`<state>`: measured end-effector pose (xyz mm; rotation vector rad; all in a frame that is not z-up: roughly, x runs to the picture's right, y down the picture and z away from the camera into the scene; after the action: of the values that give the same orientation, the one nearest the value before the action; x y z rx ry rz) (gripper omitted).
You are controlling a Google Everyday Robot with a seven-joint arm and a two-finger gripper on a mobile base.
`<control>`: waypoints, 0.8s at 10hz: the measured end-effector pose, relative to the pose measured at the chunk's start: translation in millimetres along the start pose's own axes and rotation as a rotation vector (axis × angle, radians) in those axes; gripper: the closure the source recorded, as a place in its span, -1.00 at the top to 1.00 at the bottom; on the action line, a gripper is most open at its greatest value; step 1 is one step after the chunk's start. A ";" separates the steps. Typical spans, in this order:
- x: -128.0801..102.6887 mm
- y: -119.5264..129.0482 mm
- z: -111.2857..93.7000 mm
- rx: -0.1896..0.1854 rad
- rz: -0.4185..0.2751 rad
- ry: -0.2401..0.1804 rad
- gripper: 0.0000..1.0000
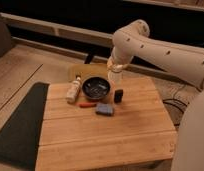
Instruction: Place the ceramic cup over the eraser
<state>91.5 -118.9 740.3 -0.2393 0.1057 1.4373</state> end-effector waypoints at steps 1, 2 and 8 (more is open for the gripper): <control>5.8 -7.6 -2.2 0.021 0.006 0.002 -1.00; 13.4 -17.7 -5.5 0.044 0.018 0.003 -1.00; 38.3 -55.0 -8.3 0.107 0.049 -0.056 -1.00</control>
<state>151.5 -90.1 729.5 -0.1093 0.1424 1.4808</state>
